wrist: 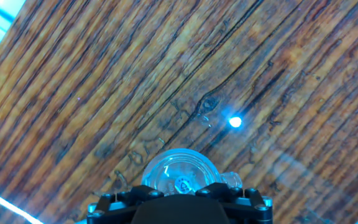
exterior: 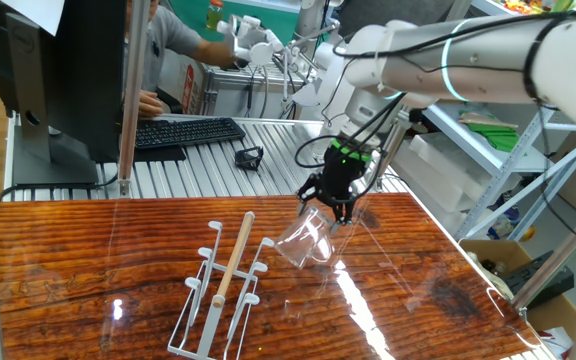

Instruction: Put the cup on the cup rack

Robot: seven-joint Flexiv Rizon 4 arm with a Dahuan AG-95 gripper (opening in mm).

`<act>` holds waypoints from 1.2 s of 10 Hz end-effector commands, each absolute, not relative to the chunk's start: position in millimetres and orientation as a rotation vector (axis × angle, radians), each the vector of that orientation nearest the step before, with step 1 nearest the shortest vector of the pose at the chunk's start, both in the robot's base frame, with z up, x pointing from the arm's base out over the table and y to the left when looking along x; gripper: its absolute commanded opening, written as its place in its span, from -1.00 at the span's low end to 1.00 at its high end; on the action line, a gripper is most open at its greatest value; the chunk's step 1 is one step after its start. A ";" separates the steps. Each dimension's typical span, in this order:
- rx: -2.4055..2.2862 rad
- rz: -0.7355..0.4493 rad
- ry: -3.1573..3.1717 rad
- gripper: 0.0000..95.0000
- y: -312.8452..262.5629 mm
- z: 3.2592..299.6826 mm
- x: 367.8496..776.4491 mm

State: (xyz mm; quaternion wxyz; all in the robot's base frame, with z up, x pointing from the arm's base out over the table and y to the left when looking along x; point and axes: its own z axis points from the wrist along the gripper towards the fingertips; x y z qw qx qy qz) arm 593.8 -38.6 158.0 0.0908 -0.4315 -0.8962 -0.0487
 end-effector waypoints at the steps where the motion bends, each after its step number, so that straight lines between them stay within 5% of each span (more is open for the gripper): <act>1: -1.252 -0.129 -2.689 -1.00 -35.4 172.6 586.0; 12: -1.285 -0.068 -2.669 -1.00 3.2 240.3 571.4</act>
